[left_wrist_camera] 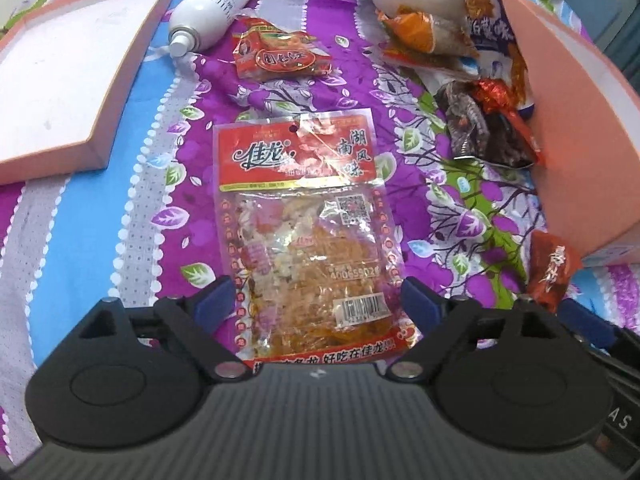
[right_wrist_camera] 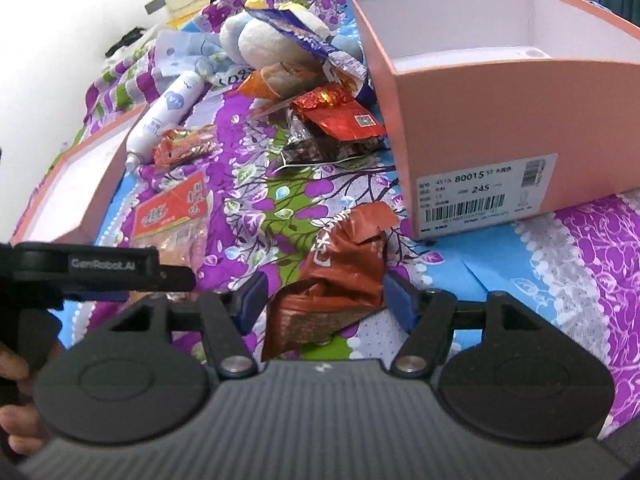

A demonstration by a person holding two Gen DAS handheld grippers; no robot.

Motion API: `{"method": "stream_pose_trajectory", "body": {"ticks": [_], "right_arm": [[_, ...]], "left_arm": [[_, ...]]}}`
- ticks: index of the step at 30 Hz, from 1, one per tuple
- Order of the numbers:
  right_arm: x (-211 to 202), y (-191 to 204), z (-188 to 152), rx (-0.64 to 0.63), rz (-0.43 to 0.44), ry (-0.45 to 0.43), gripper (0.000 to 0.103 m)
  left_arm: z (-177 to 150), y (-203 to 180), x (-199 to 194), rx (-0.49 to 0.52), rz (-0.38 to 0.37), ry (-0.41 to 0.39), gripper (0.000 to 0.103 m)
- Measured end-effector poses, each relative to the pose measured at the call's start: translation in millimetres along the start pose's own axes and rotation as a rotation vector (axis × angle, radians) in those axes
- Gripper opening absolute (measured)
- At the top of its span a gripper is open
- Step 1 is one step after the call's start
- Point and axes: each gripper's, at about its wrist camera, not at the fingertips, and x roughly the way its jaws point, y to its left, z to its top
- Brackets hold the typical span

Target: Organize snacks

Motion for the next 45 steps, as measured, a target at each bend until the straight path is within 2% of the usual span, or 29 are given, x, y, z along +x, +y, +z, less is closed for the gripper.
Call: {"method": "stream_pose_trajectory", "body": {"ticks": [3, 6, 7, 8, 14, 22, 31, 45], "right_arm": [[3, -2, 2, 0.007, 0.002, 0.013, 0.066], [7, -1, 3, -0.024, 0.002, 0.025, 0.065], [6, 1, 3, -0.051, 0.001, 0.021, 0.063], [6, 2, 3, -0.066, 0.002, 0.02, 0.057], [-1, 0, 5, -0.08, 0.017, 0.019, 0.052], [-23, -1, 12, -0.072, 0.039, -0.014, 0.051], [-59, 7, 33, -0.095, 0.076, -0.08, 0.051], [-123, 8, 83, -0.118, 0.093, -0.255, 0.051]], "left_arm": [[1, -7, 3, 0.031, 0.049, -0.002, 0.086], [0, -13, 3, 0.056, 0.084, -0.01, 0.076], [0, -14, 2, 0.061, 0.086, -0.012, 0.07], [1, -16, 1, 0.072, 0.088, -0.016, 0.065], [1, -23, -9, 0.106, 0.092, -0.038, 0.045], [1, -24, -37, 0.082, 0.016, -0.069, 0.041], [14, -32, -92, 0.073, -0.057, -0.144, 0.041], [43, -65, -182, 0.117, -0.168, -0.298, 0.041]]}}
